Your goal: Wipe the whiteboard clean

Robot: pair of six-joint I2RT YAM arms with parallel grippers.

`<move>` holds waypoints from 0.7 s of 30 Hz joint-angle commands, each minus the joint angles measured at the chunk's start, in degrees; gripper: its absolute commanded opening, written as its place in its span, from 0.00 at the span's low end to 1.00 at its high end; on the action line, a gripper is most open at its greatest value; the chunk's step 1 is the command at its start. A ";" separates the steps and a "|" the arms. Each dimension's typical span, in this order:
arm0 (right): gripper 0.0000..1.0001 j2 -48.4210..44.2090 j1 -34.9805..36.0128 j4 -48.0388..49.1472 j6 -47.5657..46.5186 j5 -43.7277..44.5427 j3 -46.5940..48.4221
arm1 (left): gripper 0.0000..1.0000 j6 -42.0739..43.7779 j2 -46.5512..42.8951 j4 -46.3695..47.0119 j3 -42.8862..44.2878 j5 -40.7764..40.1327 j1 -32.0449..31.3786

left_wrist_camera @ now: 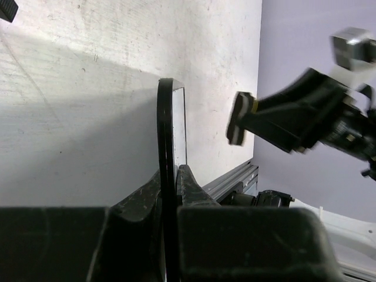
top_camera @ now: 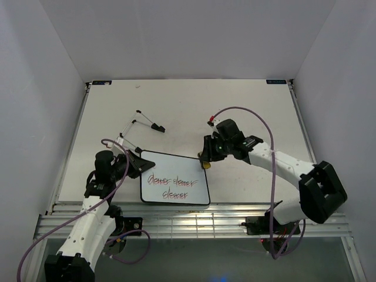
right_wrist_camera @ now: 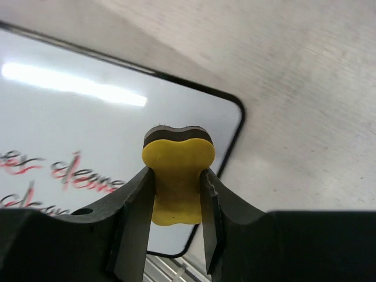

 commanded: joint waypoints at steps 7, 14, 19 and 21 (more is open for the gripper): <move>0.20 -7.68 18.64 -0.91 2.07 8.84 5.09 | 0.00 -5.70 -0.96 18.52 -8.08 -1.06 -0.41; 0.20 0.57 29.82 -1.87 1.90 15.35 14.31 | 0.00 -8.34 -2.36 27.41 -13.00 -0.97 -0.50; 0.21 6.02 34.48 -3.89 0.50 19.39 20.47 | 0.00 -8.16 -3.24 27.50 -13.36 -1.06 -0.59; 0.21 8.66 35.37 -3.89 -0.29 19.66 23.11 | 0.00 -7.72 -3.68 27.59 -13.27 -0.89 -0.59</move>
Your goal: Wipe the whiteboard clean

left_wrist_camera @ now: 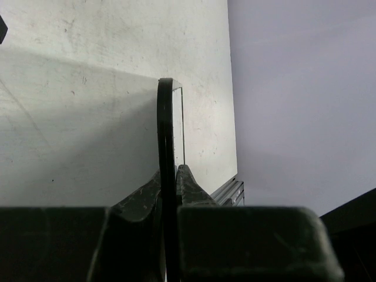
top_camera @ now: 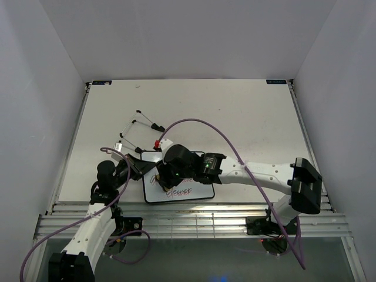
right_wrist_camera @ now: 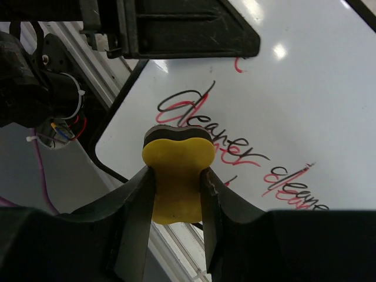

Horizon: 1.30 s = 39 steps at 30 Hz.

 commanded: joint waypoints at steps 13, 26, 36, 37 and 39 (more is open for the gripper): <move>0.22 13.33 5.89 -6.70 -3.54 9.61 15.89 | 0.00 -0.67 -2.36 4.11 0.89 1.57 -0.41; 0.22 16.42 4.22 -8.90 -3.19 12.61 15.81 | 0.00 -1.20 -4.46 1.39 1.95 2.98 -0.41; 0.22 13.43 -1.58 -9.51 -2.58 12.34 8.43 | 0.00 -0.59 -6.13 -0.81 2.65 2.98 -0.50; 0.22 13.34 -1.58 -9.77 -2.57 12.08 8.60 | 0.00 -0.59 -6.22 -0.98 2.74 2.90 -0.50; 0.20 13.60 -1.23 -10.13 -2.66 10.16 9.39 | 0.00 -0.50 -6.57 -1.25 2.83 2.55 -0.50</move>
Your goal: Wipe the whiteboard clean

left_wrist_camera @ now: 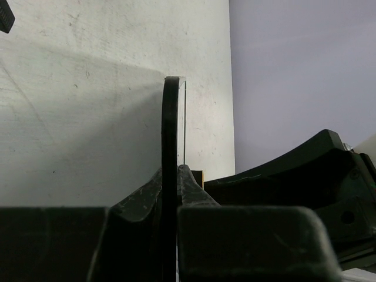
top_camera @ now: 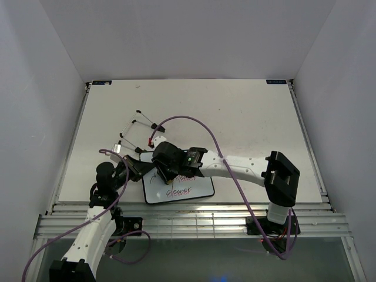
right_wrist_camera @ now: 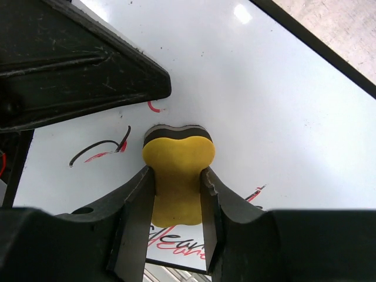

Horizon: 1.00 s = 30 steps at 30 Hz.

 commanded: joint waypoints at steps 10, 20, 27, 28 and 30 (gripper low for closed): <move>0.18 5.43 5.46 -0.90 -1.47 -9.58 10.39 | 0.00 0.95 -3.57 -0.26 4.23 0.94 -0.55; 0.17 3.15 2.31 -0.54 -1.03 -4.58 4.25 | 0.00 1.30 -4.36 -1.49 5.03 1.55 -0.55; 0.16 -4.49 -4.37 1.03 0.73 -3.96 -9.53 | 0.00 1.73 -4.71 -2.28 5.11 1.99 -0.55; 0.16 -5.37 -5.34 1.47 0.91 -4.22 -10.78 | 0.00 1.82 -4.88 -2.45 5.20 1.82 -0.55; 0.16 -7.57 -5.69 2.18 1.35 -4.49 -12.98 | 0.00 1.82 -5.15 -2.72 5.11 1.73 -0.55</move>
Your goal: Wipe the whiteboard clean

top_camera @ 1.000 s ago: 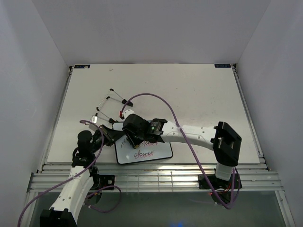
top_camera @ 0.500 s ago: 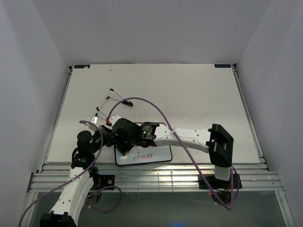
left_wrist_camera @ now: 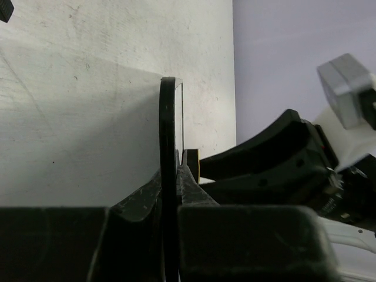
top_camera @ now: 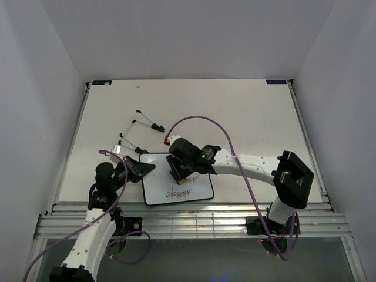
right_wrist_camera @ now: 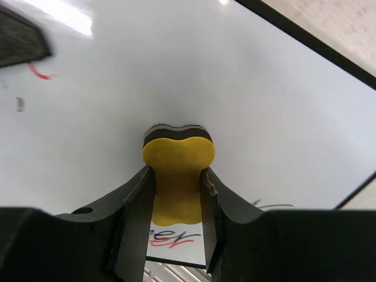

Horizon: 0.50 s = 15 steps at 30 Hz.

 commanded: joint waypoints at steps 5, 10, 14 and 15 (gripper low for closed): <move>0.15 -3.54 0.38 3.16 1.39 -3.13 -3.35 | 0.00 0.91 -1.87 3.38 3.52 1.46 -0.48; 0.15 0.49 4.42 4.13 1.40 -5.07 5.76 | 0.00 1.08 -2.05 3.20 3.69 1.37 -0.48; 0.15 6.63 7.06 1.68 0.69 -4.72 14.64 | 0.00 0.99 -2.22 2.94 3.61 1.29 -0.48; 0.15 7.61 7.33 0.97 0.52 -4.55 16.15 | 0.00 0.91 -2.22 2.94 3.52 1.20 -0.48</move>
